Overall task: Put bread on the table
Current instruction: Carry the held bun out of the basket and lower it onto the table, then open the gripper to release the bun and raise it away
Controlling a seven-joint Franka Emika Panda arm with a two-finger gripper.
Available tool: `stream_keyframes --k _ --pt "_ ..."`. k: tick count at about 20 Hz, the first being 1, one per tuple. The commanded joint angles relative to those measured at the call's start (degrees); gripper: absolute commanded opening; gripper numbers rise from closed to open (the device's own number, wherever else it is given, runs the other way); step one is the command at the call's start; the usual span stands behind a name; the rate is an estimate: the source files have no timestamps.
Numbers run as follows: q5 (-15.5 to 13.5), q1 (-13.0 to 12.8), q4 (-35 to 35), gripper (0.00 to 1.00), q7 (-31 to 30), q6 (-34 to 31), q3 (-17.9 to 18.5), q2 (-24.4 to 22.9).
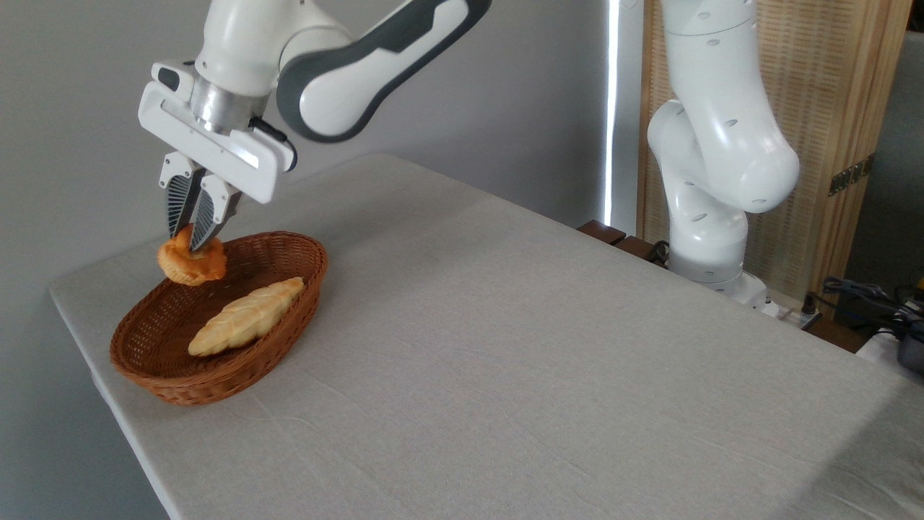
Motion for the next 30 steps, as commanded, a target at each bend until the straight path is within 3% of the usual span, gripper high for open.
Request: stream_keyframes --k 1,7,12,14,15,16,17,19,30 --pt "0.6 0.2 -1.5 0.25 2.4 -9.8 4.4 -5.5" --pt "0.6 0.2 -2.8 0.28 19.3 -25.5 10.6 -9.3" --pt "0.6 0.2 -8.5 0.34 31.9 -27.1 16.4 -9.6" --pt "0.8 0.2 -8.9 0.47 35.1 -27.2 17.5 -9.6" --pt "1.9 0.2 -8.9 0.6 36.4 -27.9 18.3 -9.6" --pt "3.4 0.3 -8.9 0.87 37.1 -29.2 18.7 -9.6" --pt "5.6 0.3 -8.9 1.0 37.3 -30.5 18.8 -9.6" --pt "7.2 0.2 -8.9 1.0 39.7 -31.5 18.7 -9.6" --pt "7.2 0.3 -8.8 1.0 41.1 -32.6 18.7 -10.2"
